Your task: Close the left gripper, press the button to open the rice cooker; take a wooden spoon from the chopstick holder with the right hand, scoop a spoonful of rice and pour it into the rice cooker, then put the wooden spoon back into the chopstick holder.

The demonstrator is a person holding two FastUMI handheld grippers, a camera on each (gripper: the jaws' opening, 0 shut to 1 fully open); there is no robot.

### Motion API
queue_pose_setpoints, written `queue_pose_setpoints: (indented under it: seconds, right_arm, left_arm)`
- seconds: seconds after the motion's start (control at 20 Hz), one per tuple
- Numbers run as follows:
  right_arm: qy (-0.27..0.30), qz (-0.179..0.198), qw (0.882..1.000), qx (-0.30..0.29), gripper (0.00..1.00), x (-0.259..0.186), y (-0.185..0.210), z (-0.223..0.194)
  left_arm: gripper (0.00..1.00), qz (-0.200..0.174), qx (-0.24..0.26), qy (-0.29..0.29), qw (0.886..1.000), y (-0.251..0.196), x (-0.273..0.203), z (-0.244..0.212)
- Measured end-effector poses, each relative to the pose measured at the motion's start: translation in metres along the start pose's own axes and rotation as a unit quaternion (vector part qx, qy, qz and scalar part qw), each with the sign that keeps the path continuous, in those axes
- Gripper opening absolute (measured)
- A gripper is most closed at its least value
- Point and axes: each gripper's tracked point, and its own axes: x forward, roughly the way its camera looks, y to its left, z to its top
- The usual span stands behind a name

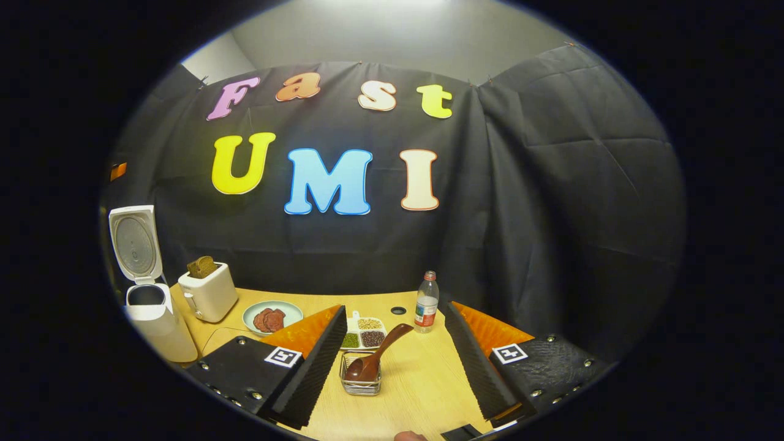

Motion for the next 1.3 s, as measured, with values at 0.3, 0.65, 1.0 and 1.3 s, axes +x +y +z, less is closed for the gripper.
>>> queue_pose_setpoints:
  seconds: [0.3,0.65,1.0,1.3]
  right_arm:
    - [0.016,-0.029,0.999,0.003,0.97,-0.021,-0.001,-0.017]
    - [0.029,-0.045,0.999,-0.006,0.96,-0.033,-0.005,-0.031]
    - [0.035,-0.033,0.999,-0.011,0.96,-0.022,-0.005,-0.032]
    - [0.014,-0.005,1.000,-0.024,0.96,-0.013,-0.002,-0.018]
  left_arm:
    - [0.95,0.003,0.001,0.015,1.000,0.007,0.071,-0.019]
    - [0.95,0.004,-0.028,0.103,0.994,0.011,0.124,-0.086]
    - [0.95,0.016,-0.040,0.163,0.986,0.013,0.134,-0.127]
    - [0.94,0.024,-0.025,0.159,0.987,0.009,0.132,-0.128]
